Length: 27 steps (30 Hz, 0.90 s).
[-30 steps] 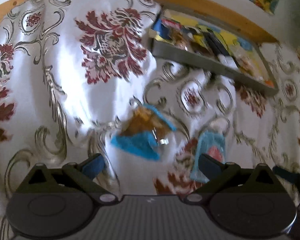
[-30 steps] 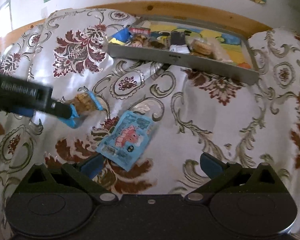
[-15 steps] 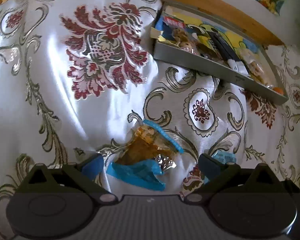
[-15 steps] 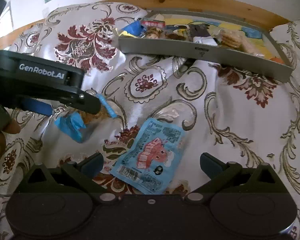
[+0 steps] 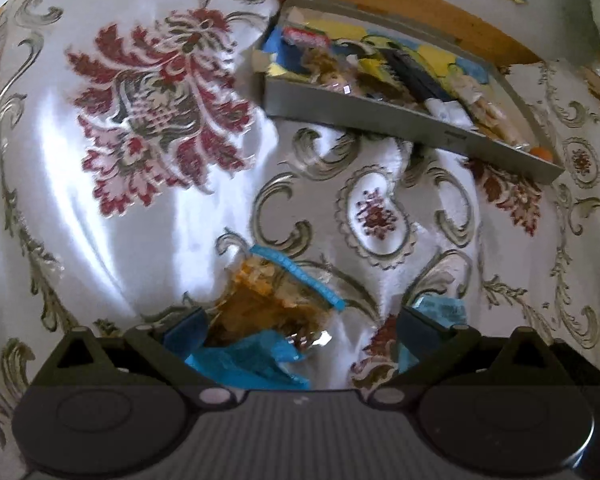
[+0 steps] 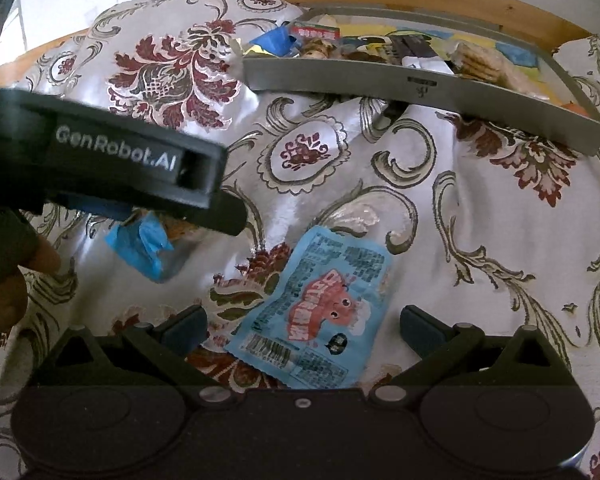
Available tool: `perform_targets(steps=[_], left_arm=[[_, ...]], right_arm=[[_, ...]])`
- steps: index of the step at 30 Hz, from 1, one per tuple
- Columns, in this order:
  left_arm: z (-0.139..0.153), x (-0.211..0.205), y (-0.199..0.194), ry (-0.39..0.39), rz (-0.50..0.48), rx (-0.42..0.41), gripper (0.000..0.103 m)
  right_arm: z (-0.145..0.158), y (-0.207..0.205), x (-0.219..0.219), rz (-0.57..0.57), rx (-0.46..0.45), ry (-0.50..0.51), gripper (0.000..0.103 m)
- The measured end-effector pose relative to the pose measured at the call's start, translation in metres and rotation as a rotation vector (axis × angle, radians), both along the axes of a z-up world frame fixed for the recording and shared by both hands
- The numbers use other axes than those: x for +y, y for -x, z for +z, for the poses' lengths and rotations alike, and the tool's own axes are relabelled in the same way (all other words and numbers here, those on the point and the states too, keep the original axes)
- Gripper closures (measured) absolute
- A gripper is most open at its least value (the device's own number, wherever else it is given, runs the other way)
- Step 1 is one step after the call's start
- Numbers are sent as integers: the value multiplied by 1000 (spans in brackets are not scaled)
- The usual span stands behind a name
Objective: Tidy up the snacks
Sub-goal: 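Lower the left tool onto the blue snack bar while the right tool approaches the shrimp pack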
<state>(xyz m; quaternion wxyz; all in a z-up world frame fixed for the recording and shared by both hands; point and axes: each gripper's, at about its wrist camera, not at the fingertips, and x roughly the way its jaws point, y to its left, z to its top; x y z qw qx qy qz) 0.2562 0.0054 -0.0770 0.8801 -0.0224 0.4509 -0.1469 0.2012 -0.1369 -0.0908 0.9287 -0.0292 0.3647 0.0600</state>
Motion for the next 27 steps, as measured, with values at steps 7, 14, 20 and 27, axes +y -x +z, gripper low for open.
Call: perform_targets(steps=[7, 14, 20, 27], left_arm=[[0, -9, 1, -30, -65, -40, 1], [-8, -7, -10, -94, -126, -30, 1], [-12, -8, -10, -126, -154, -23, 1], [-16, -3, -13, -113, -173, -2, 3]], right_arm=[[0, -3, -4, -28, -10, 5, 1], [-3, -7, -1, -37, -13, 38, 1], [-5, -4, 0, -73, -13, 132, 2], [-1, 0, -6, -114, -23, 135, 21]])
